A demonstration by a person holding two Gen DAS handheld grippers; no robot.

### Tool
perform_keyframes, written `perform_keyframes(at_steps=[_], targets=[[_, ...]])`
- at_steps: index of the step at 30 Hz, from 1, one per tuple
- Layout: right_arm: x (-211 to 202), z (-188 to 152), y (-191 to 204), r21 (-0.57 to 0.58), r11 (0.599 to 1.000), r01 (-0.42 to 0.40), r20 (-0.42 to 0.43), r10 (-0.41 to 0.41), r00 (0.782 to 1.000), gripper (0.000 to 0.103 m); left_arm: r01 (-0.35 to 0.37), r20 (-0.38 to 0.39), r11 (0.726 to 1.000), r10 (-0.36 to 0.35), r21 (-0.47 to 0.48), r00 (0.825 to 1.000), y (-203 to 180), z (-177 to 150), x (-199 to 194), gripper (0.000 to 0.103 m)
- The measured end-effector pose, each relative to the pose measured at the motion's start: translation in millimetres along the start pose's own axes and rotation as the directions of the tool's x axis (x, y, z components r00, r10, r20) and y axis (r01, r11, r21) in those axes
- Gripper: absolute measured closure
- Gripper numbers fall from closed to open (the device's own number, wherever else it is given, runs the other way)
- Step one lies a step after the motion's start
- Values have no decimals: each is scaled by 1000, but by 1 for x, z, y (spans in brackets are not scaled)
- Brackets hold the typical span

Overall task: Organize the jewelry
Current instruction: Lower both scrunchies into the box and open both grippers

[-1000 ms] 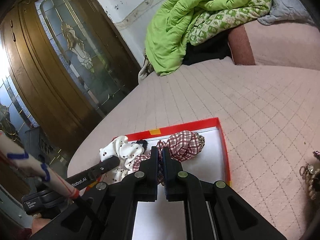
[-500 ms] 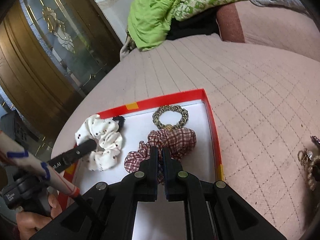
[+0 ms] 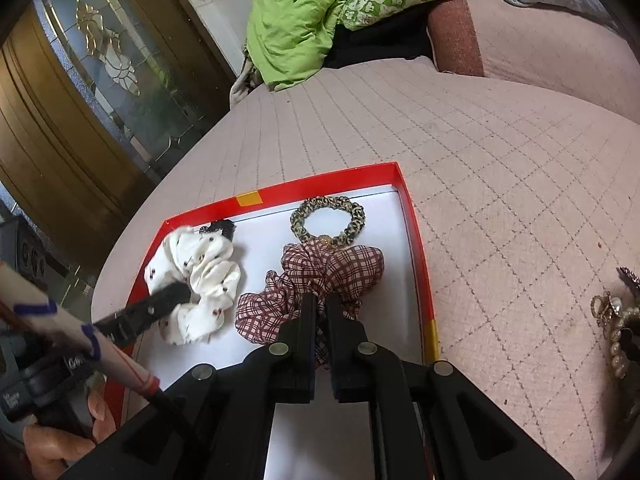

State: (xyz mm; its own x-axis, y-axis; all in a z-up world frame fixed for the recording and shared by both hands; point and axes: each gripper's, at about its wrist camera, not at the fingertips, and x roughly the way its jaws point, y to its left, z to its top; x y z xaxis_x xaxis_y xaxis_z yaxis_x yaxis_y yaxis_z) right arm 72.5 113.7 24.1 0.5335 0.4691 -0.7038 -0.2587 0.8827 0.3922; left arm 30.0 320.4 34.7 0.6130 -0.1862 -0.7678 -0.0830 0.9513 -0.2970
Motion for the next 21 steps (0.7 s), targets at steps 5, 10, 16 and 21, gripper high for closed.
perform_keyframes(at_steps=[5, 10, 16, 21], targets=[[0, 0, 0, 10, 1000, 7, -2, -7, 1000, 96, -31, -7, 998, 31, -54, 1000, 13, -1, -1, 76], [-1, 0, -1, 12, 1000, 17, -2, -17, 1000, 90, -43, 42, 997, 46, -71, 998, 16, 1, -9, 69], [-10, 1, -4, 33, 999, 23, 23, -24, 999, 73, -61, 124, 996, 68, -59, 990, 12, 4, -24, 59], [-27, 0, 1, 5, 999, 41, 82, -41, 996, 73, -89, 209, 996, 88, -6, 974, -2, 4, -39, 57]])
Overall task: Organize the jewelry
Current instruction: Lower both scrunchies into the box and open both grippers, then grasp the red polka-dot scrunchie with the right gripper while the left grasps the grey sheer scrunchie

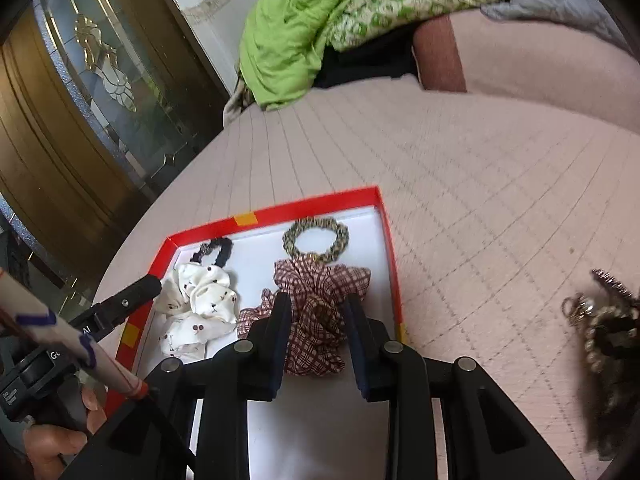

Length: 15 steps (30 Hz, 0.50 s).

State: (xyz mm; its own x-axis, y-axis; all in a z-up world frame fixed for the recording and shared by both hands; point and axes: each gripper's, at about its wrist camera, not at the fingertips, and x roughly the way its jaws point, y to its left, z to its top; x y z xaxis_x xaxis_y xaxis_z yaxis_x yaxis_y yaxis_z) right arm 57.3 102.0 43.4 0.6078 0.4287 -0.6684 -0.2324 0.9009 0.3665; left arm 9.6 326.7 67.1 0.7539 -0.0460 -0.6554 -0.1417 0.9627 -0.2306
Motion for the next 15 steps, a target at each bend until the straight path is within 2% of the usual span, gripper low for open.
perform_keyframes(at_steps=[4, 10, 12, 15], targets=[[-24, 1, -3, 12, 1000, 2, 66, -3, 998, 73, -5, 59, 997, 1, 76, 998, -19, -3, -11, 53], [-72, -8, -14, 29, 999, 30, 153, -34, 988, 68, 12, 96, 985, -29, 172, 995, -49, -12, -20, 53], [-92, -14, -24, 49, 997, 52, 186, -60, 981, 67, 24, 106, 980, -45, 195, 993, -59, -16, -24, 53], [-130, -20, -48, 114, 989, 97, 258, -123, 958, 66, 53, 96, 970, -78, 236, 992, -78, -23, -27, 53]])
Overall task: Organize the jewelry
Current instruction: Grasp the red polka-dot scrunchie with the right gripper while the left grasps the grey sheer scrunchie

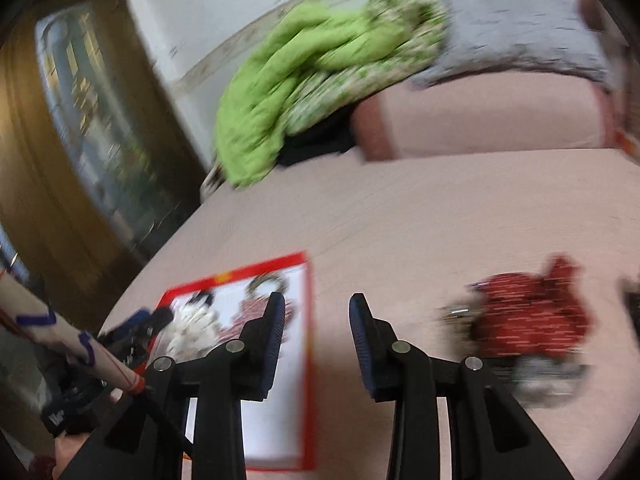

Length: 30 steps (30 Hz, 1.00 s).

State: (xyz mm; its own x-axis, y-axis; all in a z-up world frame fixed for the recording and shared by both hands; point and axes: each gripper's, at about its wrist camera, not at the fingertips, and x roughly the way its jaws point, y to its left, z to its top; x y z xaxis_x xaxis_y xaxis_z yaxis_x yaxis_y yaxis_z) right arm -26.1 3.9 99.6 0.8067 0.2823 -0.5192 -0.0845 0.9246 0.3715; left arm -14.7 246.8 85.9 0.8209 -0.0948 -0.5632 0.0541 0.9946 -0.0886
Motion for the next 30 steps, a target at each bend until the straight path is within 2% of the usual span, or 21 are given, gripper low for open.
perform_keyframes(at_steps=[1, 2, 3, 5, 9, 13, 14, 15, 16, 17, 18, 19, 22, 23, 26, 28, 30], targets=[[-12, 3, -11, 23, 999, 22, 30, -23, 999, 65, 16, -1, 1000, -16, 9, 1000, -7, -1, -1, 53], [-24, 8, -23, 49, 997, 53, 64, -56, 996, 59, 30, -4, 999, -30, 18, 1000, -14, -3, -2, 53], [-34, 11, -34, 70, 993, 90, 89, -96, 991, 47, 47, -10, 998, -46, 32, 999, -22, -5, -3, 53], [-49, 17, -63, 135, 969, 206, 105, -221, 970, 39, 81, -24, 995, -80, 57, 997, -39, -9, -4, 52], [-49, 18, -112, 275, 919, 284, 38, -305, 952, 39, 162, -72, 982, -155, 98, 985, -70, -16, -4, 52], [-27, 11, -130, 310, 908, 281, -35, -284, 958, 39, 222, -118, 967, -207, 128, 971, -94, -23, -2, 52], [-19, 10, -131, 304, 914, 269, -54, -266, 963, 46, 240, -136, 962, -223, 133, 965, -100, -25, -1, 52], [-11, 10, -131, 296, 921, 255, -75, -244, 967, 57, 259, -149, 956, -238, 136, 960, -105, -27, 0, 52], [-1, 7, -134, 288, 926, 244, -120, -218, 969, 89, 271, -160, 952, -248, 140, 956, -109, -28, 1, 52], [4, 4, -138, 302, 927, 223, -143, -188, 972, 96, 288, -174, 947, -262, 145, 949, -114, -29, 2, 52], [4, 1, -142, 338, 924, 181, -136, -142, 980, 96, 305, -188, 941, -277, 145, 942, -119, -31, 2, 51], [0, 0, -141, 345, 924, 167, -117, -134, 984, 97, 326, -202, 935, -296, 140, 934, -124, -31, 3, 51], [-33, 11, -133, 303, 936, 178, 46, -201, 979, 97, 380, -232, 917, -347, 119, 909, -140, -29, 6, 50], [-45, 12, -131, 298, 938, 178, 94, -214, 972, 97, 400, -242, 910, -367, 107, 898, -147, -28, 8, 49], [-79, 13, -129, 306, 934, 182, 241, -261, 935, 97, 458, -283, 885, -419, 85, 863, -172, -25, 15, 39], [-89, 15, -132, 319, 928, 192, 274, -285, 919, 97, 498, -332, 866, -457, 47, 825, -190, -27, 25, 38], [-96, 12, -138, 344, 919, 194, 286, -299, 910, 97, 521, -355, 853, -481, 21, 802, -202, -31, 31, 38]])
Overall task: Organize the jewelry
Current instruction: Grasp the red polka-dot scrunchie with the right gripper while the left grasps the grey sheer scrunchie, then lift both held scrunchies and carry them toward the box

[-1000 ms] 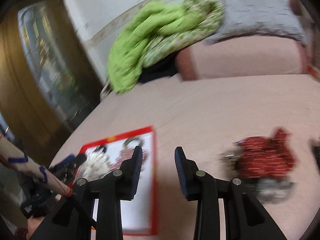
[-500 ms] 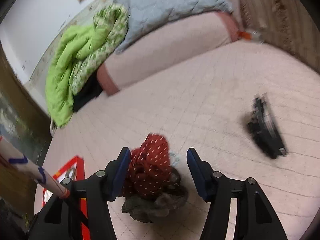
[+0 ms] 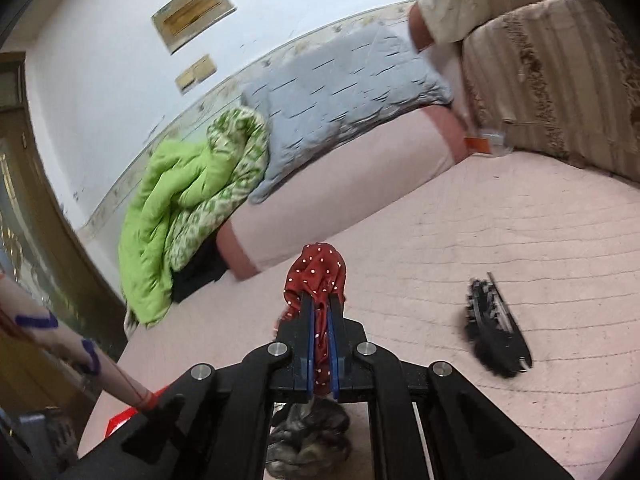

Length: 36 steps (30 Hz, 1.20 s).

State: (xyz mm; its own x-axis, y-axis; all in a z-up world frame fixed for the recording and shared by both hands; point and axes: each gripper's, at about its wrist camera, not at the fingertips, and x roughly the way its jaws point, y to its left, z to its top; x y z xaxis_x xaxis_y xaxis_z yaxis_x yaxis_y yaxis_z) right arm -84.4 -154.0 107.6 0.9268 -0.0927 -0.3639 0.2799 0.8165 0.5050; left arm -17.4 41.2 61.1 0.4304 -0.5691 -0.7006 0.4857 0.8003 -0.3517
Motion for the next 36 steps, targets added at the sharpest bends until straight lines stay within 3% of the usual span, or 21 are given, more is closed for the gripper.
perform_keyframes(at_steps=[5, 11, 13, 14, 17, 18, 27, 36], targets=[[0, 2, -13, 52, 999, 7, 2, -7, 1000, 97, 3, -49, 1000, -3, 7, 999, -20, -2, 36, 38], [-1, 2, -17, 66, 998, -14, -9, 15, 1000, 97, -72, -14, 995, 73, 67, 997, -40, 5, 58, 40], [1, 3, -16, 67, 997, -26, -12, 26, 1000, 97, -122, -6, 986, 123, 111, 992, -46, 8, 63, 51], [1, 3, -16, 70, 997, -28, -10, 29, 1000, 97, -135, -15, 983, 138, 121, 990, -48, 9, 66, 62], [2, 3, -18, 80, 996, -32, -16, 33, 999, 97, -125, -26, 985, 128, 116, 991, -45, 10, 70, 85], [2, 2, -19, 87, 996, -33, -19, 35, 999, 96, -124, -23, 985, 127, 119, 992, -44, 10, 69, 87], [-1, 4, -21, 91, 995, -33, -7, 34, 999, 97, -85, 83, 984, 72, 158, 994, -52, 15, 24, 90], [-4, 1, -15, 64, 997, -31, -2, 31, 1000, 97, -83, 204, 988, 56, 129, 977, -37, 22, -52, 91]])
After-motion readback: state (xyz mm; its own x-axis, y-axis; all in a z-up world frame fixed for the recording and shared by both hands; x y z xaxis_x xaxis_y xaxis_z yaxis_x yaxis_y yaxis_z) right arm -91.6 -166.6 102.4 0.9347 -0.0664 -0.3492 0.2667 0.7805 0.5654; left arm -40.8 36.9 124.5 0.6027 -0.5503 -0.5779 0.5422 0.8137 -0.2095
